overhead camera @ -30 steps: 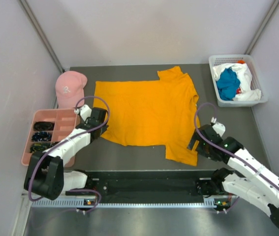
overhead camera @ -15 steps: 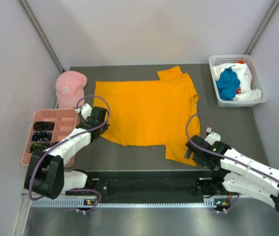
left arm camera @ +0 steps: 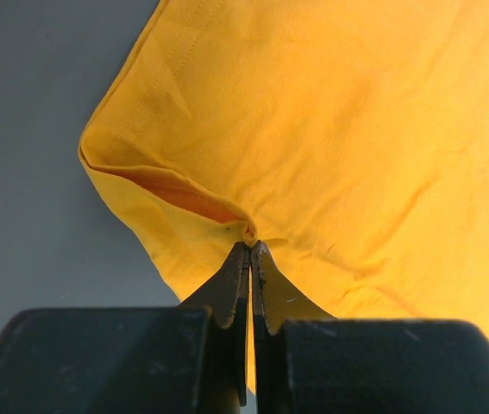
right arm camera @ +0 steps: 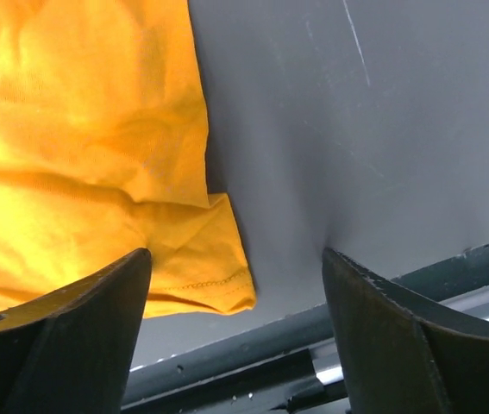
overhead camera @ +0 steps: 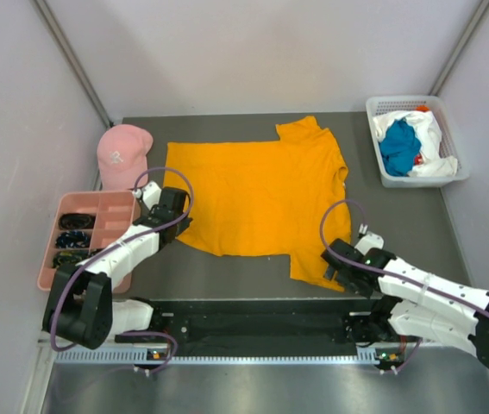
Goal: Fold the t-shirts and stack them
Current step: Grap the side of the flattened tshirt closest away from the robot with both arms
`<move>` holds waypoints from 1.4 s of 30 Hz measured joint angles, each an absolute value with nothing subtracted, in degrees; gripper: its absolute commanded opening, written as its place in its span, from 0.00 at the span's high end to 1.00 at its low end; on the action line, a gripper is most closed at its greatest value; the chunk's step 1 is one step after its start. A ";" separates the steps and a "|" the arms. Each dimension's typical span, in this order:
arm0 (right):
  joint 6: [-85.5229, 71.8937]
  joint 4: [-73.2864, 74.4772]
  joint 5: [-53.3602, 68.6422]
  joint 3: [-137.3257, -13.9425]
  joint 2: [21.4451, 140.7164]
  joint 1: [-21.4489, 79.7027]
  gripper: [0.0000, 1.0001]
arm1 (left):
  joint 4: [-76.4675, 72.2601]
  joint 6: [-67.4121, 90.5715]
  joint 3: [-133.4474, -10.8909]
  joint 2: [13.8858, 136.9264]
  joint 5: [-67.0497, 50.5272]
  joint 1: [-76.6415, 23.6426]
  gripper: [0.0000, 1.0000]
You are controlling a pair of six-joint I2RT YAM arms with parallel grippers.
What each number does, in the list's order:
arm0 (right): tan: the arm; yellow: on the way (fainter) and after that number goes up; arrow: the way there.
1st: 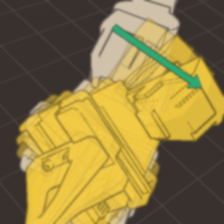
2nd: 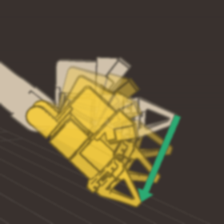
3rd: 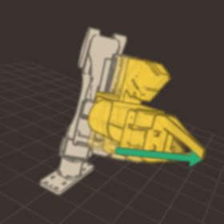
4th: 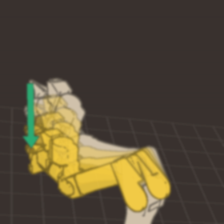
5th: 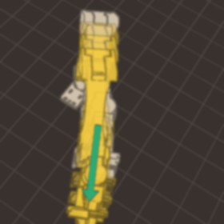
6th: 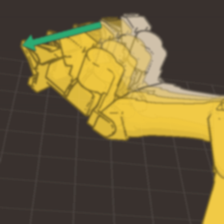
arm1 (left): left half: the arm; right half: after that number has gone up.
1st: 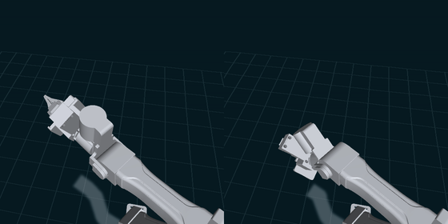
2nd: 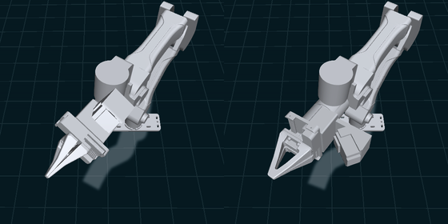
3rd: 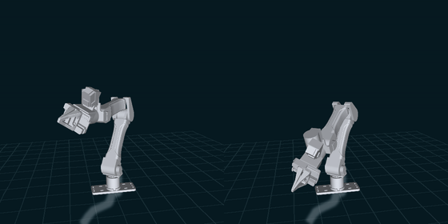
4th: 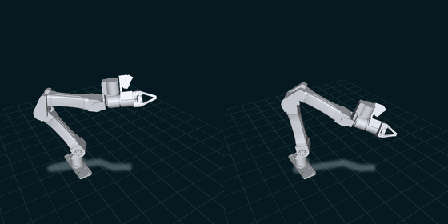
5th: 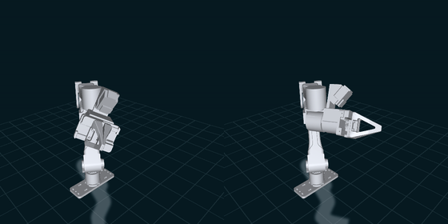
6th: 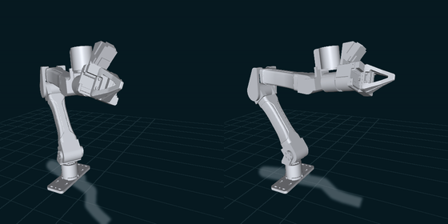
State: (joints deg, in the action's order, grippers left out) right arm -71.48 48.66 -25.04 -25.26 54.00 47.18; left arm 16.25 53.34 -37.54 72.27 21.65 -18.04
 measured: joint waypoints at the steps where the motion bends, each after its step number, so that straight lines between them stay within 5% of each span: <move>1: -71.37 48.53 -25.47 -25.34 54.57 47.27 0.22 | 16.21 53.32 -37.50 72.27 21.65 -18.04 1.00; 25: -76.36 49.36 -26.02 -25.61 54.87 54.15 0.43 | 15.38 52.51 -36.62 72.31 20.82 -18.04 1.00; 42: -78.65 49.52 -26.52 -26.00 56.80 57.39 0.67 | 14.90 52.29 -36.62 72.93 20.38 -18.04 1.00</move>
